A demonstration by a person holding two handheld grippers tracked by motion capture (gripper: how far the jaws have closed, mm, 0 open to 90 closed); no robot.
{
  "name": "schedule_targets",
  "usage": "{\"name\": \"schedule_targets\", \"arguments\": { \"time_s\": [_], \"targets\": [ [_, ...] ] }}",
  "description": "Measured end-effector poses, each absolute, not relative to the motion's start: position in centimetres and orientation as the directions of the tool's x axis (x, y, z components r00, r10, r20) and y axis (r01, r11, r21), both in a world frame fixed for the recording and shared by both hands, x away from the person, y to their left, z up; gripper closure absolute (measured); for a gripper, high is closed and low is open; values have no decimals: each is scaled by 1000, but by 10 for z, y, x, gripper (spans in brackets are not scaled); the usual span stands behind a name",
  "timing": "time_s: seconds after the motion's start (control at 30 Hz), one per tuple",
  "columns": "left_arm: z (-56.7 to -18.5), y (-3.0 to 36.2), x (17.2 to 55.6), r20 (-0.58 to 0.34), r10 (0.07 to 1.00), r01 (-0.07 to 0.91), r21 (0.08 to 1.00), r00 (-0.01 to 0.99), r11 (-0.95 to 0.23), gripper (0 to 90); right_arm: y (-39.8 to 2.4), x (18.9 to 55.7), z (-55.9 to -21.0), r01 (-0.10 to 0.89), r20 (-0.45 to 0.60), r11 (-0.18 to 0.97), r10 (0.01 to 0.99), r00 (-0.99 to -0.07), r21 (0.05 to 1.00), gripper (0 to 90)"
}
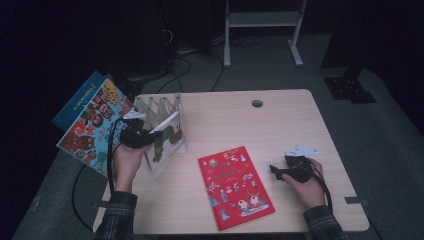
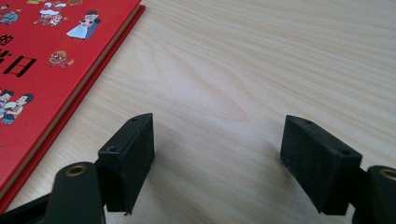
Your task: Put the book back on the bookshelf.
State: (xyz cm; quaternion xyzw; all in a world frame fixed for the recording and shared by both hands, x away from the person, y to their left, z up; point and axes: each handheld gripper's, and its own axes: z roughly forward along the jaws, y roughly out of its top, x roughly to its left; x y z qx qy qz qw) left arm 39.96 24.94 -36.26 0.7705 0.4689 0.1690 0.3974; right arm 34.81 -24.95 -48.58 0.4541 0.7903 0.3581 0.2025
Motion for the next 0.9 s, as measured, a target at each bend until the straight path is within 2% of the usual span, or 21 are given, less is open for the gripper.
{"name": "schedule_targets", "arguments": {
  "time_s": [0.9],
  "targets": [
    [-381,236,423,-96,895,558,809,436,-185,754,-249,348,-486,572,6,331,862,-508,750,256]
  ]
}}
